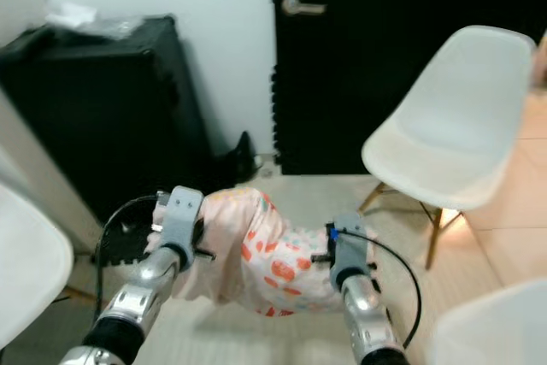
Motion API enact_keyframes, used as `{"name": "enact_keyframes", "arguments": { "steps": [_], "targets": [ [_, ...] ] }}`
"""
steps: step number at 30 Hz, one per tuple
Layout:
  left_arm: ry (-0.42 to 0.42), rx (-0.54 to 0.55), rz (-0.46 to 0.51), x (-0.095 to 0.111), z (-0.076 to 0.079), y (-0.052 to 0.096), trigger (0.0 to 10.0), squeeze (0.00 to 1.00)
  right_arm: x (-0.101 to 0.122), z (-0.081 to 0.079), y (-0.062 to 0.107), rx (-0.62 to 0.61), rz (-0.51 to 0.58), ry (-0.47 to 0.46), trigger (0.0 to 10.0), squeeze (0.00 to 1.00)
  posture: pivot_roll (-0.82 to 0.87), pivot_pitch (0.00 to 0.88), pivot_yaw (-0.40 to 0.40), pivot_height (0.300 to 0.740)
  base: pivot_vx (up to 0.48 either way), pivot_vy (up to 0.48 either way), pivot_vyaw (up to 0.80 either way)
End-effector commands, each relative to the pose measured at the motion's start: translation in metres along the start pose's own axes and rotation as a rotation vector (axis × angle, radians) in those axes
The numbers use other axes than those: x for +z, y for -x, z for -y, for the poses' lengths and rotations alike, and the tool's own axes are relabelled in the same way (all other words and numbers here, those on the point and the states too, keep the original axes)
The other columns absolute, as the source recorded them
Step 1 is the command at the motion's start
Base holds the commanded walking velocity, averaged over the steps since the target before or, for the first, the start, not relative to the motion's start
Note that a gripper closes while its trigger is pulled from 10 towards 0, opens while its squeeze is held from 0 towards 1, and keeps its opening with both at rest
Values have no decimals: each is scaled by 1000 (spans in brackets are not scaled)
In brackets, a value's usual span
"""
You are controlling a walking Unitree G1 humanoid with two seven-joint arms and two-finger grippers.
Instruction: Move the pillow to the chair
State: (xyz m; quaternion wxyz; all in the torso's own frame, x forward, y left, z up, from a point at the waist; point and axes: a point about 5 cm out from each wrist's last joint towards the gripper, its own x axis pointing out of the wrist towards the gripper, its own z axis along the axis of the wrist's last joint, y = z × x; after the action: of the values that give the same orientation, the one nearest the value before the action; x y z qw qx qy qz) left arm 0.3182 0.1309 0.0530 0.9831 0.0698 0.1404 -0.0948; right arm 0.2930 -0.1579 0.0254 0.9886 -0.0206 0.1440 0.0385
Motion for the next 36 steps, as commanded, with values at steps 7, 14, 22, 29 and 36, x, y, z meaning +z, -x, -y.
{"name": "enact_keyframes", "arguments": {
  "steps": [7, 14, 22, 29, 36],
  "targets": [
    [5, 24, 61, 9, -3, -1, 10000, 0, 13, -16, -6, 59, 46, -5, 10000, 0, -20, 29, 23, 740, 0, 0, -800],
    [10, 46, 71, 10, -7, -1, 10000, 0, 17, -16, -8, 68, 52, -1, 10000, 0, -24, 27, 17, 740, 0, 0, -800],
    [18, 50, 71, 9, -8, -2, 10000, 0, 18, -16, -9, 75, 58, -8, 10000, 0, -37, 32, 25, 740, 0, 0, -800],
    [91, 56, 103, 16, -7, -3, 10000, 0, 19, -20, -10, 101, 54, 25, 10000, 0, -39, 36, 23, 740, 0, 0, -132],
    [110, 48, 117, 18, -7, -3, 10000, 0, 20, -21, -11, 108, 53, 21, 10000, 0, -33, 39, 16, 740, 117, 0, 0]
  ]
}}
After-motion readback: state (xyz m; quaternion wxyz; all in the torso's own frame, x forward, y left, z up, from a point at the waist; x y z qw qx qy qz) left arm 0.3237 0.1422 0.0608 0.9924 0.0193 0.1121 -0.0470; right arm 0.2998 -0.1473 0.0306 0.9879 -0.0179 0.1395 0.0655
